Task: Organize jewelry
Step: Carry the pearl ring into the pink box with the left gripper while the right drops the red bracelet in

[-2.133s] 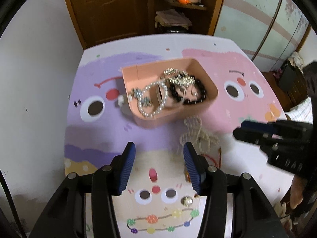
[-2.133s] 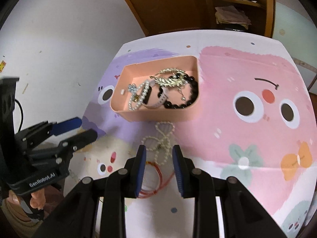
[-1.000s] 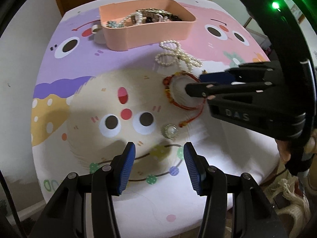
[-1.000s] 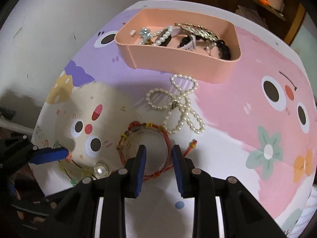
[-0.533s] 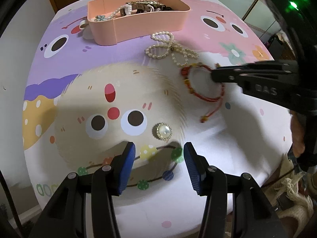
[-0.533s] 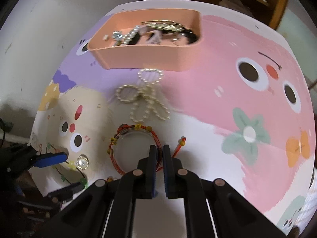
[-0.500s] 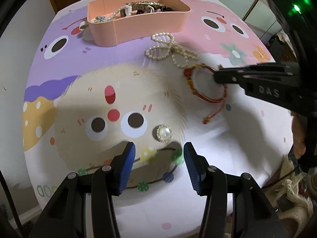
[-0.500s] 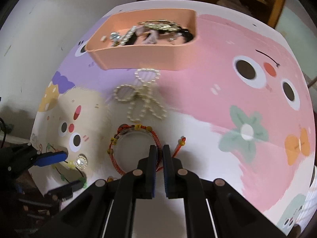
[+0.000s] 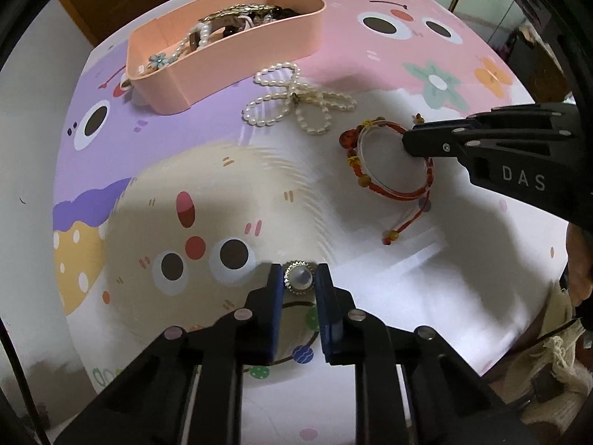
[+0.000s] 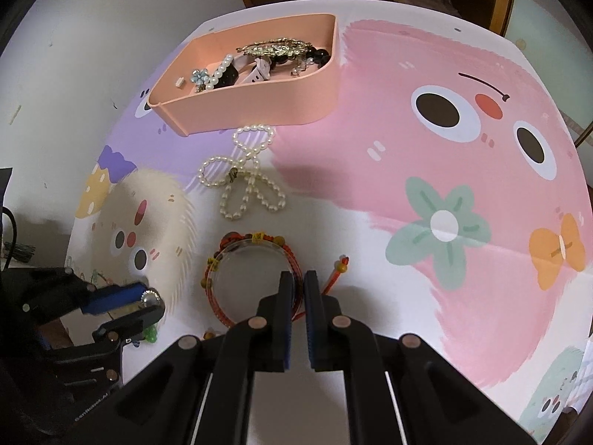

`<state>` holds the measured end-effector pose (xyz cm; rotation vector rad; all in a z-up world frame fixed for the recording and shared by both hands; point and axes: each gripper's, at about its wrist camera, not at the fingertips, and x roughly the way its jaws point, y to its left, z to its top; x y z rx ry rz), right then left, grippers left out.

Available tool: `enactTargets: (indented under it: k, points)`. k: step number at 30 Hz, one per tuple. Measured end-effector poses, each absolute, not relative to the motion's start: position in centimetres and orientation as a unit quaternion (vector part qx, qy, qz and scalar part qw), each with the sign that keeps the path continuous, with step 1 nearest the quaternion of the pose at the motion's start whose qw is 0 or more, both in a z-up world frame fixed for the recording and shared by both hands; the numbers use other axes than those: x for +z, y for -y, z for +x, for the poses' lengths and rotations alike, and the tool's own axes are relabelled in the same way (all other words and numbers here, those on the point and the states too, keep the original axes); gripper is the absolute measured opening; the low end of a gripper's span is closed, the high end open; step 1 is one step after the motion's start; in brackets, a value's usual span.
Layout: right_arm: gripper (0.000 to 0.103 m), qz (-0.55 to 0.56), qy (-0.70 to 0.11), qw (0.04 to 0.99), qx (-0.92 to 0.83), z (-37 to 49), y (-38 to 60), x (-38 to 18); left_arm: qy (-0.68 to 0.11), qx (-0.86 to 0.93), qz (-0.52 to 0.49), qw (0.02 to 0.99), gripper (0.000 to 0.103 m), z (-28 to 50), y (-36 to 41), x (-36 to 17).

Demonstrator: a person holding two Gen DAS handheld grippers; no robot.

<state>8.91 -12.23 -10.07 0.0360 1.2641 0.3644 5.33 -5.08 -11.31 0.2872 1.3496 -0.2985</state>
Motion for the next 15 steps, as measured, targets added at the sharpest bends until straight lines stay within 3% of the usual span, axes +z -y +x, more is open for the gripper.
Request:
enactTargets:
  k: [15]
  points:
    - [0.006,0.032,-0.570,0.800,0.185,8.9,12.6,-7.8,-0.609,-0.140,0.129,0.770,0.015,5.6,5.0,-9.5]
